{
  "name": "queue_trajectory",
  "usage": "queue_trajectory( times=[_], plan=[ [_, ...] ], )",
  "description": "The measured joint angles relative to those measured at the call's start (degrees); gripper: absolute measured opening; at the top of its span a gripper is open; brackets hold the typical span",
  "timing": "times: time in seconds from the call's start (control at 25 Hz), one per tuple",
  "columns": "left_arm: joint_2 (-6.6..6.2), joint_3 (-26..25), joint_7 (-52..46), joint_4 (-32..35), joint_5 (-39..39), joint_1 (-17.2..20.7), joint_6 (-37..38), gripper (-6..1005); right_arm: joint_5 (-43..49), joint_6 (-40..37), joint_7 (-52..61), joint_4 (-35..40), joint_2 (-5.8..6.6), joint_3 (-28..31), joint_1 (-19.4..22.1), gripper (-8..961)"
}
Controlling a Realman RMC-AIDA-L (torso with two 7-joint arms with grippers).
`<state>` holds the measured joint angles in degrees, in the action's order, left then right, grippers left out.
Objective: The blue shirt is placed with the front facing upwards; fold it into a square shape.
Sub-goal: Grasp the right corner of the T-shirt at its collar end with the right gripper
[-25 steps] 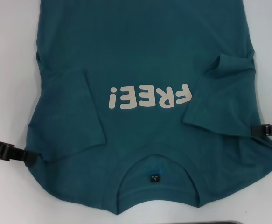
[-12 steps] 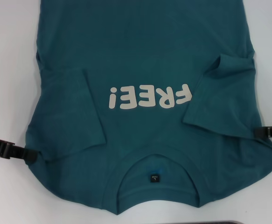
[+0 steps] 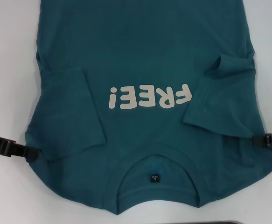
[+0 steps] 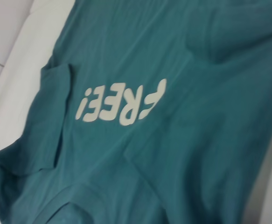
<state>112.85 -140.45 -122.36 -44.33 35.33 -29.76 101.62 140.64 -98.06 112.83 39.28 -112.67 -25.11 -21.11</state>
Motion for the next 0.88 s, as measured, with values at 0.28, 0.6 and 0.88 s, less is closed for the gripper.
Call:
queue_trajectory(
  times=[0.28, 0.6, 0.88],
  plan=[
    [0.0, 0.0, 0.03, 0.12, 0.0, -0.26, -0.21, -1, -0.29, -4.37, -1.01, 0.21, 0.34, 0.55, 0.21, 622],
    [0.29, 0.0, 0.12, 0.13, 0.0, -0.3, -0.54, -1, -0.34, -5.74, -1.83, 0.1, 0.6, 2.04, 0.72, 619],
    [0.49, 0.0, 0.23, 0.13, 0.0, -0.3, -0.7, -1, 0.66, -3.65, -1.19, 0.02, 0.73, 2.06, 1.46, 617]
  ],
)
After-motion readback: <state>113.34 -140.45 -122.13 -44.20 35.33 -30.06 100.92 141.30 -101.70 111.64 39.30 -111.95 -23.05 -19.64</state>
